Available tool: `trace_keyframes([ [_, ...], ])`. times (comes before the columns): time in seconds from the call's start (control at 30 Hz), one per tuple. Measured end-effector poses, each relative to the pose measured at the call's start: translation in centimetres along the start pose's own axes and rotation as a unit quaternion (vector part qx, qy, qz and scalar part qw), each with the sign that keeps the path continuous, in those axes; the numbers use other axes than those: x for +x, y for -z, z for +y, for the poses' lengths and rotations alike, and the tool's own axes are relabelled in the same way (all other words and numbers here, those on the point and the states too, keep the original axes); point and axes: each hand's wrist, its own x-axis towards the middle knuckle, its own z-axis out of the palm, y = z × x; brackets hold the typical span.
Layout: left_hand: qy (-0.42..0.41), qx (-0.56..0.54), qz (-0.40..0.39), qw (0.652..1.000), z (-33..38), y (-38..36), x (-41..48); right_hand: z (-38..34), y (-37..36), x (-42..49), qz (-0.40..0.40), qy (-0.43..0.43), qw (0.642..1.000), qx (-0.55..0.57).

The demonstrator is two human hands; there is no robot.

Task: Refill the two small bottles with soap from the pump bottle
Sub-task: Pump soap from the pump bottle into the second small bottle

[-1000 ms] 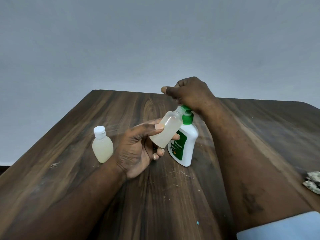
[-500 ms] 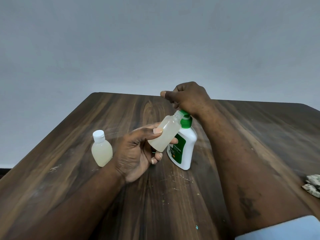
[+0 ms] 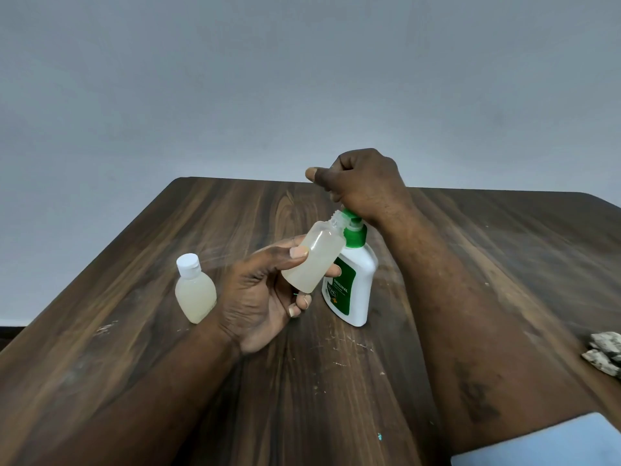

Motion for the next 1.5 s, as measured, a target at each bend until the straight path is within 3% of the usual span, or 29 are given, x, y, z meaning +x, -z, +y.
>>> trace_keyframes([
  [1.5,-0.001,0.008,0.001,1.0,-0.03,0.18,0.05,-0.19,-0.1,-0.32,0.002,0.003,1.0,0.006],
])
